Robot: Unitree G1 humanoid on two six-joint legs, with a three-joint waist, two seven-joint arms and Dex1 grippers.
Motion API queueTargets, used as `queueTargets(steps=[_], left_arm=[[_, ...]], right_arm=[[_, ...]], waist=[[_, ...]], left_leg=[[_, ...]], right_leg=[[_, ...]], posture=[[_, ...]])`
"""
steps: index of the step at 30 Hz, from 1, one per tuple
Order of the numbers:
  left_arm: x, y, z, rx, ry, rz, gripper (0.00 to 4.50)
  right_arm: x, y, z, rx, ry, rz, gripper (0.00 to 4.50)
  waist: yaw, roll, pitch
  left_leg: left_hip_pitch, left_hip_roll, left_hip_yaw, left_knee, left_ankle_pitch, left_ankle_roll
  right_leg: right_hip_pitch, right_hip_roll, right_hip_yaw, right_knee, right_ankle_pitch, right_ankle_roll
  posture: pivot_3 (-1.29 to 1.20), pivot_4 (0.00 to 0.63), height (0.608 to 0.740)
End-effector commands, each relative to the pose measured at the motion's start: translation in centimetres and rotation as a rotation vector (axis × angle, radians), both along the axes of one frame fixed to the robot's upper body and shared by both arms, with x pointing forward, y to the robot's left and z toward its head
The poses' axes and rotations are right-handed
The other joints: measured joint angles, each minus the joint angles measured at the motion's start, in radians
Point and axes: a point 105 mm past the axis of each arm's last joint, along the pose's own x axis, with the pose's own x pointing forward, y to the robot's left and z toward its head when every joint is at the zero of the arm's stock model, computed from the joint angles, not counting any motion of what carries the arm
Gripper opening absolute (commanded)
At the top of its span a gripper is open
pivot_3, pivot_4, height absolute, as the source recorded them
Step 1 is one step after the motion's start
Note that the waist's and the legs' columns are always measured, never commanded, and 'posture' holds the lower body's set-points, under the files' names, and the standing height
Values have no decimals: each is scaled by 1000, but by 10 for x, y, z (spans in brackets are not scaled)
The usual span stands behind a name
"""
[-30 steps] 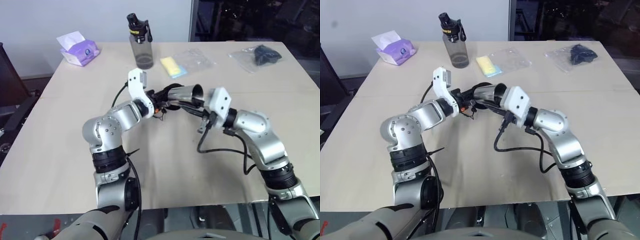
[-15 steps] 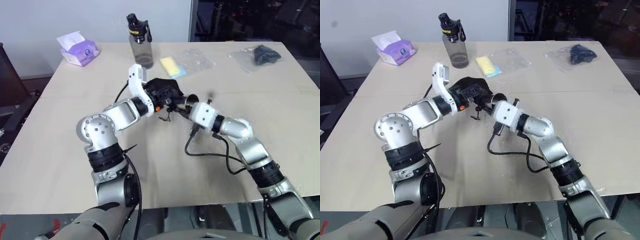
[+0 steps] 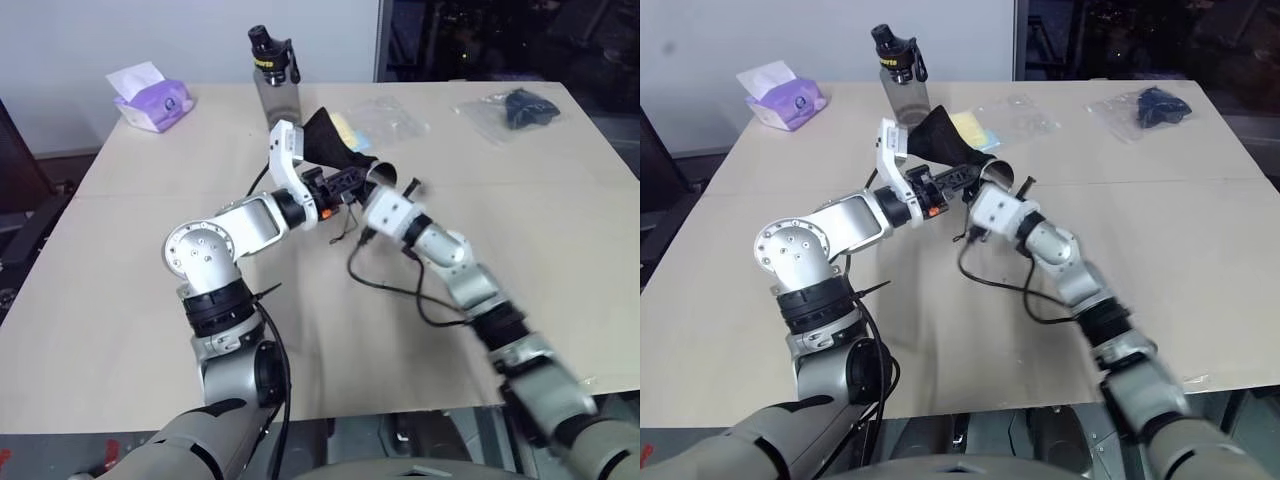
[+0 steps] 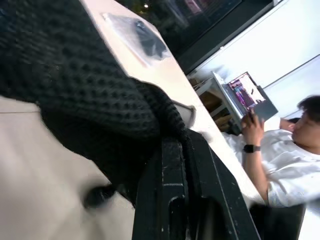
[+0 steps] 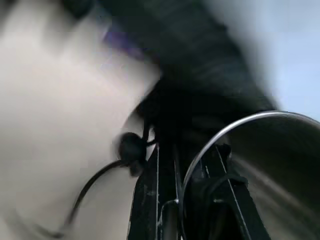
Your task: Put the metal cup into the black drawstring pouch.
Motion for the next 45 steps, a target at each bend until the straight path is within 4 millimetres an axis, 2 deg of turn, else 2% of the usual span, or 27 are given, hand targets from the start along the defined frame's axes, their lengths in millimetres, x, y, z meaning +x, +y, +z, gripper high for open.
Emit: queueTargets(steps=[1,5,7,10,14,19,22,27,32,35,37,38,43,45], left_arm=[[-5,-1,6,-4,-39,-26,0],[-4,2,8,-20,-54,-15,0],[-4,2,9,-25,-55,-19,0],[-4,1,9,-32,-55,-26,0],[-3,4,14,-40,-70,-19,0],[-5,2,20,-61,-80,-54,0],[-5,2,20,-44,-82,-58,0],[-5,-1,25,-61,-91,-75,0],[-10,-13,28,-100,-103,-147,0],[-14,-20,29,-125,-93,-192,0],[-21,-24,26,-108,-94,-236,0],[-25,-24,24,-100,-94,-254,0],[-21,-11,16,-109,-83,-231,0],[-20,-6,15,-112,-90,-210,0]], right_arm=[[5,-33,41,393,132,32,28],[6,-39,50,683,370,144,28],[7,-39,51,738,435,178,28],[18,-50,44,815,511,115,28],[20,-52,34,511,326,-39,28],[-5,-17,18,-305,-255,-56,28],[-18,-2,2,-617,-519,20,28],[-20,3,-21,-921,-759,103,28],[-23,11,-24,-989,-883,166,28],[-15,13,-31,-1057,-886,185,28],[-6,10,-36,-1065,-820,162,28],[-1,10,-32,-1008,-756,126,28],[14,6,9,-434,-353,-6,28],[17,0,15,-280,-239,-21,28]], waist=[[6,0,0],[6,0,0],[5,0,0],[3,0,0],[1,0,0],[-1,0,0],[-5,0,0],[-19,0,0],[-18,0,1],[-18,0,1],[-18,-1,1],[-19,-1,1],[-22,-1,1],[-19,-1,1]], left_leg=[[0,0,0,0,-1,2],[0,-3,0,0,-3,5],[0,-3,0,1,-3,5],[1,-2,0,1,-3,5],[1,-1,0,0,-3,5],[0,-2,2,0,-3,5],[0,-2,3,0,-3,4],[0,-1,3,-1,0,0],[0,-1,3,-1,0,-1],[0,-2,3,-1,0,-1],[0,-2,3,-1,0,-1],[0,-2,3,-1,0,-1],[0,-1,1,-2,0,-1],[0,-1,1,-2,0,-1]], right_leg=[[0,0,0,0,0,0],[1,-2,0,0,0,0],[1,-2,0,0,0,0],[0,-1,-1,1,0,0],[0,0,-1,1,0,0],[0,0,1,-1,0,0],[0,0,2,-2,0,1],[-1,0,2,-1,0,0],[-1,0,2,-2,0,0],[-1,-1,3,-2,0,0],[-1,-1,3,-2,0,0],[-1,-1,3,-2,0,0],[-1,0,2,-2,0,0],[-1,0,1,-1,0,0]], posture=[[0,150,740],[0,150,740],[0,150,740],[0,150,740],[0,150,740],[0,150,740],[0,150,740],[0,150,740],[0,150,740],[0,150,740],[0,150,740],[0,150,740],[0,150,740],[0,150,740]])
